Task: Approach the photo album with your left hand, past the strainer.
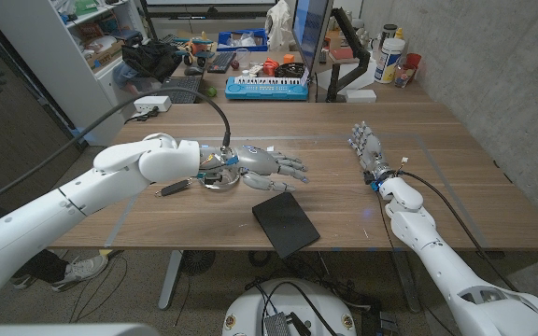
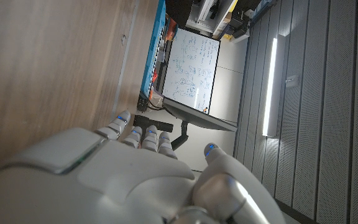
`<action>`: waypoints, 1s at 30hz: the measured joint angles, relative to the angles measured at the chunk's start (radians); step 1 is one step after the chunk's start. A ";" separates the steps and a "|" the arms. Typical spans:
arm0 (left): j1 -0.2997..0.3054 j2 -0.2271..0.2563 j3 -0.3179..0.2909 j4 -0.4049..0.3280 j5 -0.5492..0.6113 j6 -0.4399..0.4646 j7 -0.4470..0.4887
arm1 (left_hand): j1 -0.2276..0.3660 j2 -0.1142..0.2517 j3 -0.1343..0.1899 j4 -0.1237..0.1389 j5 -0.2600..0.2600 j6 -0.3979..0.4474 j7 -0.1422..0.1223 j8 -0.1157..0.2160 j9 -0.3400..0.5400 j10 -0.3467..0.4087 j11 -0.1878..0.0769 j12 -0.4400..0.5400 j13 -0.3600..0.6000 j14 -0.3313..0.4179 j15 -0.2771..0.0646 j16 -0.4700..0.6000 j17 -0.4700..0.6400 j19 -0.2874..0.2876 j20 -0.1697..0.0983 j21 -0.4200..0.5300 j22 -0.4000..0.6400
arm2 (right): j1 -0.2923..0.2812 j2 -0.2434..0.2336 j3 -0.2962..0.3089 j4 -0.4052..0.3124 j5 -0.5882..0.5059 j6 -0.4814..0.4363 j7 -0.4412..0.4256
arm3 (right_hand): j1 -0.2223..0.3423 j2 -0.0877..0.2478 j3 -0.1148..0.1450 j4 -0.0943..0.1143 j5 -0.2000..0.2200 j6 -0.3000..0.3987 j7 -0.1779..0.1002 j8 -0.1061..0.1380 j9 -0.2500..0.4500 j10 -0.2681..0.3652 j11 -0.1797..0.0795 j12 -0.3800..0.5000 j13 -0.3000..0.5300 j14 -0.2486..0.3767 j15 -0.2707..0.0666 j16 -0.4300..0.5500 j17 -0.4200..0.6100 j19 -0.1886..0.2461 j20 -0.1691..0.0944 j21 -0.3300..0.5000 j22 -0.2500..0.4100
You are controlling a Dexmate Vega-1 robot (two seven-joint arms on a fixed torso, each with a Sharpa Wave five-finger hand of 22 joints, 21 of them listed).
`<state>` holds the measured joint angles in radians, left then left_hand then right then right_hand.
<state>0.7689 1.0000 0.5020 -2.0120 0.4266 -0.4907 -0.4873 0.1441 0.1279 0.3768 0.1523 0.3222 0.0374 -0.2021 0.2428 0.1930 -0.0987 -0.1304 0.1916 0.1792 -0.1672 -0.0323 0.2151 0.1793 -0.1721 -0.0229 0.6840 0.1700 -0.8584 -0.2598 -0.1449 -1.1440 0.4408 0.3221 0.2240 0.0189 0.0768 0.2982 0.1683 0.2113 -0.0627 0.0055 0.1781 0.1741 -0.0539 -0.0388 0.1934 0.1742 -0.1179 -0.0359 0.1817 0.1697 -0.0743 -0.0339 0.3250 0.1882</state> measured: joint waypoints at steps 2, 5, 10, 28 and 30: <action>0.000 0.001 0.002 -0.001 0.002 0.001 -0.003 | 0.000 0.000 0.001 0.001 0.000 0.000 0.000 0.000 0.000 0.000 0.000 0.000 0.000 0.000 0.000 0.000 0.000 0.000 0.000 0.000 0.000 | 0.000 0.000 0.000 0.000 0.000 0.000 0.000 | 0.000 0.000 0.000 0.000 0.000 0.000 0.000 0.000 0.000 0.000 0.000 0.000 0.000 0.000 0.000 0.000 0.000 0.000 0.000 0.000 0.000; 0.000 0.003 0.004 -0.002 0.004 0.003 -0.008 | 0.010 0.001 0.007 -0.005 0.000 0.000 0.000 0.000 0.000 0.000 0.000 0.000 0.000 0.000 0.000 0.000 -0.002 0.000 0.000 -0.004 0.000 | 0.000 0.001 0.000 0.001 -0.001 0.001 0.000 | 0.000 0.000 0.000 0.000 0.000 0.000 0.000 0.000 0.000 0.000 0.000 0.000 0.000 0.000 0.000 0.000 0.000 0.000 0.000 0.000 0.000; 0.001 0.005 0.008 -0.004 0.006 0.006 -0.017 | 0.019 0.008 0.011 -0.009 0.000 0.000 0.000 -0.008 0.000 0.000 0.000 0.000 0.000 0.000 0.000 0.000 -0.003 0.000 0.000 -0.011 0.000 | 0.000 0.001 0.000 0.001 -0.002 0.001 0.000 | 0.000 0.000 0.000 0.000 0.000 0.000 0.000 0.000 0.000 0.000 0.000 0.000 0.000 0.000 0.000 0.000 0.000 0.000 0.000 0.000 0.000; -0.002 0.009 0.025 -0.003 0.012 0.014 -0.052 | 0.040 0.013 0.022 -0.014 0.000 0.004 -0.004 -0.008 0.000 0.000 0.000 -0.007 0.000 0.000 0.000 -0.005 -0.002 0.000 0.000 -0.019 0.005 | -0.001 0.005 -0.001 0.007 -0.004 0.003 -0.002 | 0.000 0.000 0.000 0.000 0.000 0.000 0.000 0.000 0.000 0.000 0.000 0.000 0.000 0.000 0.000 0.000 0.000 0.000 0.000 -0.004 0.000; -0.002 0.009 0.026 -0.002 0.013 0.015 -0.055 | 0.040 0.013 0.026 -0.010 0.004 0.004 -0.004 -0.008 0.000 0.000 0.000 -0.007 0.000 0.000 0.000 -0.005 -0.001 0.000 0.000 -0.019 0.005 | 0.000 0.006 -0.002 0.009 -0.005 0.003 -0.002 | 0.000 0.000 0.000 0.000 0.000 0.000 0.000 0.000 0.000 0.000 0.000 0.000 0.000 0.000 0.000 0.000 0.000 0.000 0.000 -0.004 0.000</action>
<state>0.7665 1.0092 0.5276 -2.0144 0.4396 -0.4758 -0.5424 0.1837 0.1410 0.4027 0.1422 0.3259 0.0411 -0.2057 0.2351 0.1929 -0.0988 -0.1303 0.1846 0.1791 -0.1672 -0.0323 0.2102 0.1778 -0.1721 -0.0229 0.6651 0.1749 -0.8586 -0.2541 -0.1464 -1.1351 0.4357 0.3247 0.2222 0.0190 0.0768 0.2982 0.1683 0.2113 -0.0627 0.0055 0.1781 0.1742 -0.0539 -0.0388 0.1934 0.1742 -0.1180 -0.0359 0.1817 0.1697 -0.0743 -0.0339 0.3211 0.1882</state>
